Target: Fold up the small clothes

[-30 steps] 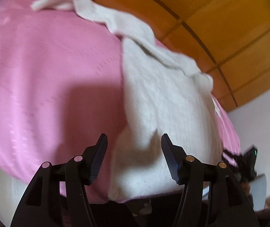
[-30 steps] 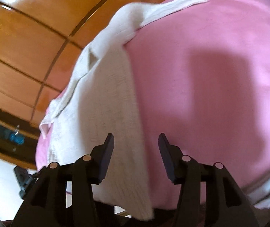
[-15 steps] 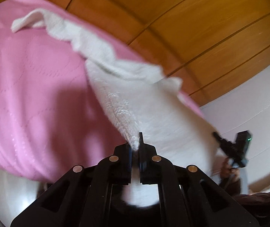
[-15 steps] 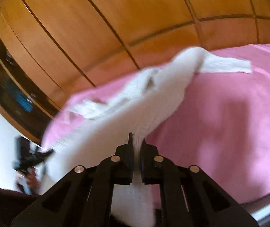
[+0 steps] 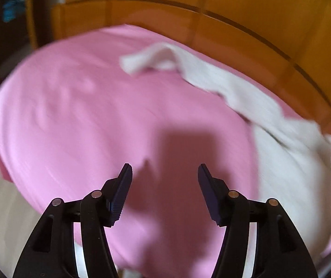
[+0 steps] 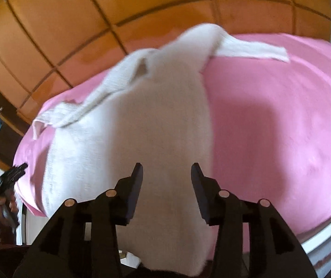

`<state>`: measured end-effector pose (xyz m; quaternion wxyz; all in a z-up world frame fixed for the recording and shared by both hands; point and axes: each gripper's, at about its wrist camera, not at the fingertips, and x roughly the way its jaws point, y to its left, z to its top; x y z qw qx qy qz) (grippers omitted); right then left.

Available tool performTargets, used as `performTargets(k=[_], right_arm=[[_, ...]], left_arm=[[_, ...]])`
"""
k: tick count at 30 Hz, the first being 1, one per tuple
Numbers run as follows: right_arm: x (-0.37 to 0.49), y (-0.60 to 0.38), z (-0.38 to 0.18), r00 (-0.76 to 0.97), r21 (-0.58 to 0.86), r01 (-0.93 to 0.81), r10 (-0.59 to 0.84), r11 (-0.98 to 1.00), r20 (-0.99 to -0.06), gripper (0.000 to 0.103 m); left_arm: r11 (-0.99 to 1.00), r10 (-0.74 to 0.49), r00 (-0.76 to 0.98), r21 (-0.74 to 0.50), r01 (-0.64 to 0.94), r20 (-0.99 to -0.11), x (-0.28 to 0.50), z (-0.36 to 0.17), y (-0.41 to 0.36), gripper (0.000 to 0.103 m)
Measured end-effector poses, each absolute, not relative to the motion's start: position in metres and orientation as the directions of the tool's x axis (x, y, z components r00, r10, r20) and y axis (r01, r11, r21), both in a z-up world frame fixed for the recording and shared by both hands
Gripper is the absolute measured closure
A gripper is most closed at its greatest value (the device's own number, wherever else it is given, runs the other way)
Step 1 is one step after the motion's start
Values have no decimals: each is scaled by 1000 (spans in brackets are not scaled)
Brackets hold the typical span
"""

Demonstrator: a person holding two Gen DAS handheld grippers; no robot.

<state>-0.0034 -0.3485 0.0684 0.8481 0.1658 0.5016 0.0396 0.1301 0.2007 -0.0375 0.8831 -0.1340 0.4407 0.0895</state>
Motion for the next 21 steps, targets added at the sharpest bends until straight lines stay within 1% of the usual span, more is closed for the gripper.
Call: performTargets(k=[2, 6, 8, 9, 10, 14, 15, 16, 17, 18, 21], right_arm=[[13, -327, 66, 490, 326, 60, 256, 944, -833, 58], [33, -288, 52, 450, 354, -13, 321, 935, -833, 58], [46, -269, 48, 431, 364, -52, 350, 930, -832, 58], [52, -262, 47, 426, 369, -67, 361, 927, -830, 58], [62, -251, 45, 419, 375, -89, 377, 923, -826, 58], [102, -212, 35, 402, 381, -164, 415, 910, -816, 59], [115, -202, 30, 393, 380, -180, 420, 907, -818, 60], [122, -195, 26, 386, 380, -190, 424, 905, -819, 60], [132, -186, 21, 376, 376, -208, 429, 903, -821, 61], [140, -177, 15, 364, 370, -227, 431, 901, -826, 63], [163, -150, -7, 306, 342, -294, 427, 892, -851, 70]], left_arm=[[933, 91, 606, -144, -329, -790, 145, -36, 222, 45], [924, 124, 630, -141, -354, -767, 191, -31, 245, 45], [936, 162, 639, -88, -340, -752, 210, -31, 244, 42], [940, 192, 634, -45, -339, -749, 215, -31, 244, 38], [942, 221, 630, -5, -337, -745, 229, -34, 245, 38], [946, 263, 615, 72, -318, -743, 274, -47, 248, 39], [949, 256, 610, 74, -307, -749, 284, -51, 249, 52], [954, 248, 599, 84, -288, -761, 292, -57, 249, 77], [959, 235, 583, 90, -267, -778, 298, -62, 249, 93], [961, 228, 576, 87, -262, -785, 301, -64, 249, 99], [964, 177, 616, 11, -264, -767, 290, -46, 259, 99]])
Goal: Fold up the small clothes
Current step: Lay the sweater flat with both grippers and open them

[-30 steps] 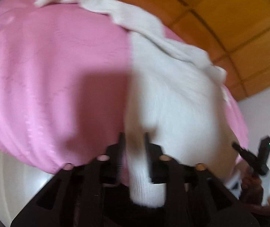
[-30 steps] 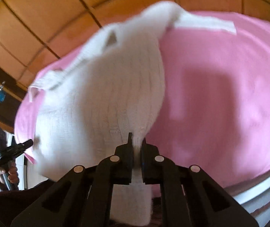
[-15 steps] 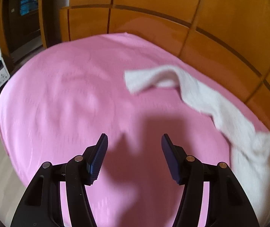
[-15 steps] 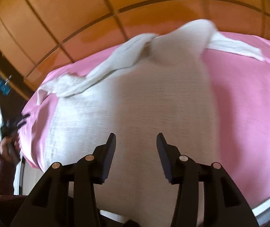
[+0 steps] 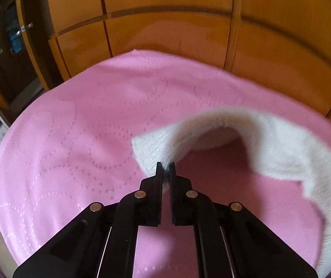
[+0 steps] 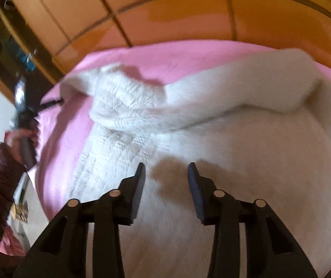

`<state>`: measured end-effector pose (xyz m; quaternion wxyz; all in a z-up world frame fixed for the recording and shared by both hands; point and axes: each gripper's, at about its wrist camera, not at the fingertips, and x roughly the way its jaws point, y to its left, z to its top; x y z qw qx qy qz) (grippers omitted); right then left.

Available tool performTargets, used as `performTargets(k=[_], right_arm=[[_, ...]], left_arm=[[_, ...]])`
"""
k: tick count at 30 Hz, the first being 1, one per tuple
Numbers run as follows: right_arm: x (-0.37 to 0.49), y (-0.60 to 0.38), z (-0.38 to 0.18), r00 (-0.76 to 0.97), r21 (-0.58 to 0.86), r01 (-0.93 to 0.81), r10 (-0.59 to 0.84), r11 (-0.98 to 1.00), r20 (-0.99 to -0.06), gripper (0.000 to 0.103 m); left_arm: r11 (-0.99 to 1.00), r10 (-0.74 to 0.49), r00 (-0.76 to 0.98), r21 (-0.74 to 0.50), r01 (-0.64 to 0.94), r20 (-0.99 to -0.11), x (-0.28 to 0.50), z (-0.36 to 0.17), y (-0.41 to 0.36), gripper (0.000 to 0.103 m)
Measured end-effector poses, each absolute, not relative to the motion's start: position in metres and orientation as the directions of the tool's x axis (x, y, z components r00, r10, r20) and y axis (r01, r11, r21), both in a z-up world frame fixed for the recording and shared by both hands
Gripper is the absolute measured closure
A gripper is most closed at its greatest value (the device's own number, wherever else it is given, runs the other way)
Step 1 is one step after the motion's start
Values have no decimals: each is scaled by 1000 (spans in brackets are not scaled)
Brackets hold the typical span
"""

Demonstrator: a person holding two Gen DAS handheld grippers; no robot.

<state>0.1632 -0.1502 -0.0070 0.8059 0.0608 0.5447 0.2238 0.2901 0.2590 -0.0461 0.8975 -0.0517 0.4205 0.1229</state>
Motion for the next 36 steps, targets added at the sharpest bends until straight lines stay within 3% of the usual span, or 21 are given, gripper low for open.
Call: performTargets(k=[7, 11, 17, 20, 22, 23, 25, 26, 31, 36], right_arm=[[217, -120, -21, 322, 284, -367, 407, 886, -855, 74], [279, -111, -2, 439, 253, -318, 378, 914, -815, 77], [341, -116, 35, 584, 227, -203, 304, 953, -753, 74], [324, -129, 40, 591, 237, -206, 313, 950, -744, 57], [303, -137, 33, 559, 238, -230, 328, 944, -762, 54], [293, -140, 30, 548, 237, -239, 332, 942, -768, 52], [264, -147, 25, 521, 241, -249, 339, 938, -783, 48], [251, -150, 22, 505, 248, -254, 347, 935, -790, 46], [185, -170, 6, 465, 228, -231, 313, 946, -828, 37], [123, -243, 18, 511, 156, -106, 188, 982, -838, 30]], left_arm=[[928, -1, 775, -290, -235, -632, 208, 59, 314, 100], [897, -9, 806, -361, -255, -592, 180, 110, 342, 100], [845, 119, 696, -296, -445, -708, 202, 109, 383, 100], [810, 142, 597, -254, -528, -789, 227, 72, 404, 100], [794, 208, 549, -188, -578, -809, 235, 48, 412, 99], [775, 228, 522, -172, -608, -822, 237, 38, 417, 94], [739, 207, 492, -194, -645, -846, 230, 14, 423, 48], [723, 209, 486, -201, -661, -849, 223, 7, 424, 43], [740, 81, 538, -311, -597, -839, 177, -11, 390, 43], [858, -191, 635, -441, -263, -749, 133, -13, 295, 43]])
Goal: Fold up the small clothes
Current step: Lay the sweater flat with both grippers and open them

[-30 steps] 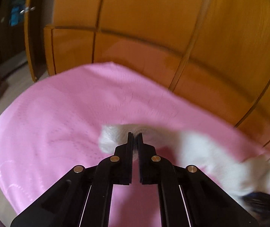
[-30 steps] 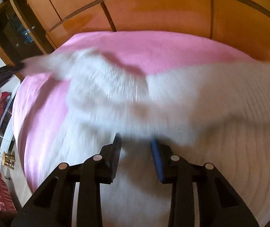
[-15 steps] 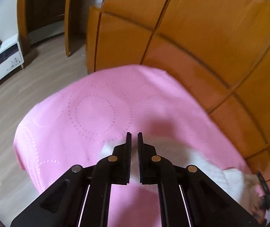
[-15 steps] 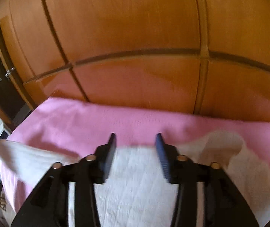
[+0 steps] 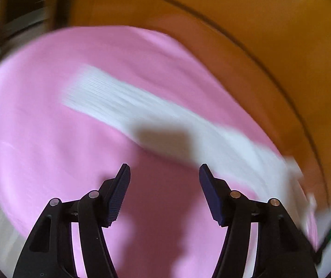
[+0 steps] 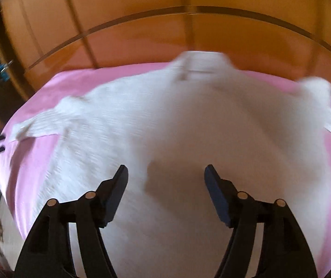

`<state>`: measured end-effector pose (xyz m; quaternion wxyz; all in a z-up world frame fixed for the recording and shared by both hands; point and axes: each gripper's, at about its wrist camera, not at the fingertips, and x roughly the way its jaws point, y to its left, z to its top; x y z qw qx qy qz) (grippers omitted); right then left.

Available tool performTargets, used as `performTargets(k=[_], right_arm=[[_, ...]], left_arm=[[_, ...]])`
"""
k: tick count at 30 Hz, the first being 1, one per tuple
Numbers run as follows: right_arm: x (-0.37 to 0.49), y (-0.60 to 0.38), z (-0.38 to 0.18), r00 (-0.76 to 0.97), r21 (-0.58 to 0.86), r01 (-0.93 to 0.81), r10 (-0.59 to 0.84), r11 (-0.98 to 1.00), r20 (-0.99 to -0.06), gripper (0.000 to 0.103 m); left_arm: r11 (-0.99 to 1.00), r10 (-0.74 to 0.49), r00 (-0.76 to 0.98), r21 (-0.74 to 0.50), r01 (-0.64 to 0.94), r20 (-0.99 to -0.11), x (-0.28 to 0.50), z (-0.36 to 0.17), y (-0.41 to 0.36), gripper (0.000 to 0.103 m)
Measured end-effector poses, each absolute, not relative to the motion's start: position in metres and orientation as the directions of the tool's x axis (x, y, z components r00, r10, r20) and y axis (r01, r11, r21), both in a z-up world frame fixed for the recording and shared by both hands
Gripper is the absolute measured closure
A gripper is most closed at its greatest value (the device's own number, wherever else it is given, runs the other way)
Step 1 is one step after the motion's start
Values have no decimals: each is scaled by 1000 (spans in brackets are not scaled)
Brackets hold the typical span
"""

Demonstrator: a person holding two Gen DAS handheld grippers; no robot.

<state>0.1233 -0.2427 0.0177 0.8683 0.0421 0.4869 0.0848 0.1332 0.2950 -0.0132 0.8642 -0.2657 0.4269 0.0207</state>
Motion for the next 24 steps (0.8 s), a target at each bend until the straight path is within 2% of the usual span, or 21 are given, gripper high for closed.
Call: performTargets(k=[4, 8, 12, 13, 14, 15, 16, 17, 18, 20, 24], right_arm=[[93, -311, 33, 544, 97, 63, 47, 993, -838, 26], [52, -375, 30, 507, 55, 216, -64, 975, -860, 26], [12, -401, 15, 454, 157, 247, 29, 956, -890, 26], [2, -402, 11, 443, 198, 240, 74, 950, -894, 27], [-4, -401, 9, 433, 224, 233, 105, 946, -895, 30], [-13, -400, 7, 430, 247, 223, 133, 943, -893, 39], [-18, -395, 7, 427, 263, 202, 157, 943, -891, 46], [-20, -388, 8, 420, 278, 173, 185, 945, -889, 68], [-22, -383, 9, 412, 285, 155, 200, 946, -889, 98], [-23, -373, 17, 413, 278, 125, 204, 953, -887, 97], [-32, -374, 60, 512, 335, 58, 260, 940, -819, 98]], left_arm=[[848, -445, 568, -529, 19, -693, 91, -27, 199, 43], [783, -595, 443, -608, 130, -671, 58, -48, 134, 43], [771, -628, 355, -617, 161, -692, 24, -68, 99, 44], [774, -625, 353, -611, 165, -696, 19, -71, 93, 55], [779, -620, 348, -604, 169, -703, 13, -71, 90, 64], [783, -616, 341, -598, 170, -710, 13, -70, 90, 86], [790, -607, 340, -590, 164, -718, 11, -70, 91, 91], [794, -601, 351, -586, 160, -718, 10, -68, 92, 93], [799, -594, 366, -580, 161, -716, 9, -64, 93, 94], [808, -578, 400, -569, 155, -711, 13, -56, 105, 95], [835, -528, 444, -538, 116, -724, 11, -44, 136, 95]])
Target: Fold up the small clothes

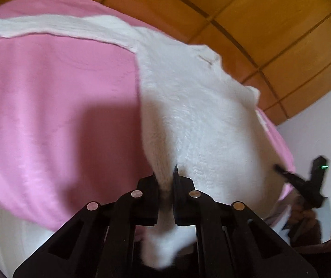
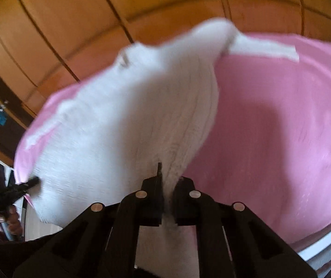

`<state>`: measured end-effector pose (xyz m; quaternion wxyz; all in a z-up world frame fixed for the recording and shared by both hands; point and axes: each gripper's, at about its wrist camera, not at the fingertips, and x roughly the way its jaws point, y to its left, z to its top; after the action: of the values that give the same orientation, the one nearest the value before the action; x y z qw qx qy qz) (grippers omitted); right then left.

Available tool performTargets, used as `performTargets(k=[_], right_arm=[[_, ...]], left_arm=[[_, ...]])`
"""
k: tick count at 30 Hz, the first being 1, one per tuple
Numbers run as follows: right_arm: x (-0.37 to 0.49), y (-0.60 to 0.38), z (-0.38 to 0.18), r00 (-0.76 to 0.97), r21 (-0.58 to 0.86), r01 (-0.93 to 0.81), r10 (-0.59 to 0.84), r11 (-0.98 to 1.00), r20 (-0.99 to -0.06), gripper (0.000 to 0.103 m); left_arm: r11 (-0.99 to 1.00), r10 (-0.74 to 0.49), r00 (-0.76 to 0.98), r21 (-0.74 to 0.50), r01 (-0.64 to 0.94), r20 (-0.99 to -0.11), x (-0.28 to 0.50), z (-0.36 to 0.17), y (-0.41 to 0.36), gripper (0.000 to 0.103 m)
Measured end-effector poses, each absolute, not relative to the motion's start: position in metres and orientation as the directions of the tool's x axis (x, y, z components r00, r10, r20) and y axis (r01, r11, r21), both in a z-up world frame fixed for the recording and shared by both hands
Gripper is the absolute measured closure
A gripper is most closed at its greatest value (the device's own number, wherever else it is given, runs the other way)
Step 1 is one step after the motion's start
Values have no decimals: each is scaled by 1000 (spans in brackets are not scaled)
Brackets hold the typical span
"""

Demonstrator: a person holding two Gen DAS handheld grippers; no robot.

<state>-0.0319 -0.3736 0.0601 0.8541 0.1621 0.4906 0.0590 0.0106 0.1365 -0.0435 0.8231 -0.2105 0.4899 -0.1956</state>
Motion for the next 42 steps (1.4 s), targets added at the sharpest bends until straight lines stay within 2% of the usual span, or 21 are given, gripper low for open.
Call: performTargets(k=[4, 6, 8, 10, 12, 13, 18, 22, 26, 27, 28, 29, 32, 34, 35, 37, 38, 39, 42], right_arm=[[-31, -378, 44, 451, 270, 78, 207, 960, -868, 98], [-34, -384, 28, 408, 256, 115, 189, 960, -893, 98], [-39, -385, 26, 408, 290, 108, 223, 951, -885, 97], [-35, -391, 31, 436, 319, 110, 242, 942, -867, 88], [-30, -407, 36, 473, 327, 150, 223, 933, -853, 71], [-24, -425, 38, 499, 346, 208, 205, 915, -842, 71], [8, -503, 33, 585, 430, 402, 135, 808, -800, 71], [52, -566, 14, 630, 524, 528, 105, 668, -770, 71], [98, -608, -5, 637, 549, 613, 54, 568, -769, 70], [106, -615, -9, 636, 551, 629, 46, 548, -771, 69], [117, -623, -14, 635, 558, 647, 36, 520, -771, 69], [130, -630, -19, 621, 550, 672, 28, 496, -783, 69], [151, -643, -28, 607, 531, 707, -15, 467, -795, 69], [167, -649, -34, 596, 517, 721, -33, 461, -803, 70], [172, -650, -36, 590, 509, 727, -40, 462, -807, 72], [184, -658, -38, 575, 492, 731, -39, 473, -817, 78], [187, -660, -36, 562, 473, 733, -44, 489, -826, 89], [188, -662, -30, 550, 445, 731, -62, 518, -833, 96], [171, -670, 1, 566, 391, 705, -139, 591, -812, 97]], left_arm=[[902, -424, 374, -423, 88, -825, 5, -66, 131, 97], [922, -382, 381, -375, 96, -842, 9, -66, 121, 96], [938, -341, 412, -338, 82, -845, 10, -55, 125, 84], [948, -301, 480, -311, 60, -824, 12, -38, 130, 66], [950, -293, 544, -305, 71, -786, 19, -21, 126, 55], [949, -297, 569, -302, 89, -767, 23, -12, 120, 50], [954, -300, 571, -243, 177, -764, 49, -9, 70, 50], [950, -291, 528, -178, 255, -798, 68, -24, 23, 50], [947, -269, 492, -136, 290, -828, 83, -41, -2, 50], [950, -255, 490, -120, 290, -834, 84, -44, -3, 49], [950, -252, 488, -119, 288, -836, 87, -47, -5, 40], [950, -258, 484, -127, 286, -836, 90, -49, -5, 37], [952, -261, 479, -141, 272, -838, 95, -54, -9, 29], [950, -268, 477, -147, 275, -837, 100, -57, -16, 17], [950, -265, 478, -142, 276, -837, 102, -59, -20, 15], [954, -242, 489, -113, 278, -838, 103, -60, -26, 12], [955, -237, 492, -107, 277, -838, 103, -61, -27, 11], [955, -238, 492, -110, 274, -838, 103, -61, -27, 10], [955, -249, 489, -130, 265, -836, 106, -61, -23, 10]])
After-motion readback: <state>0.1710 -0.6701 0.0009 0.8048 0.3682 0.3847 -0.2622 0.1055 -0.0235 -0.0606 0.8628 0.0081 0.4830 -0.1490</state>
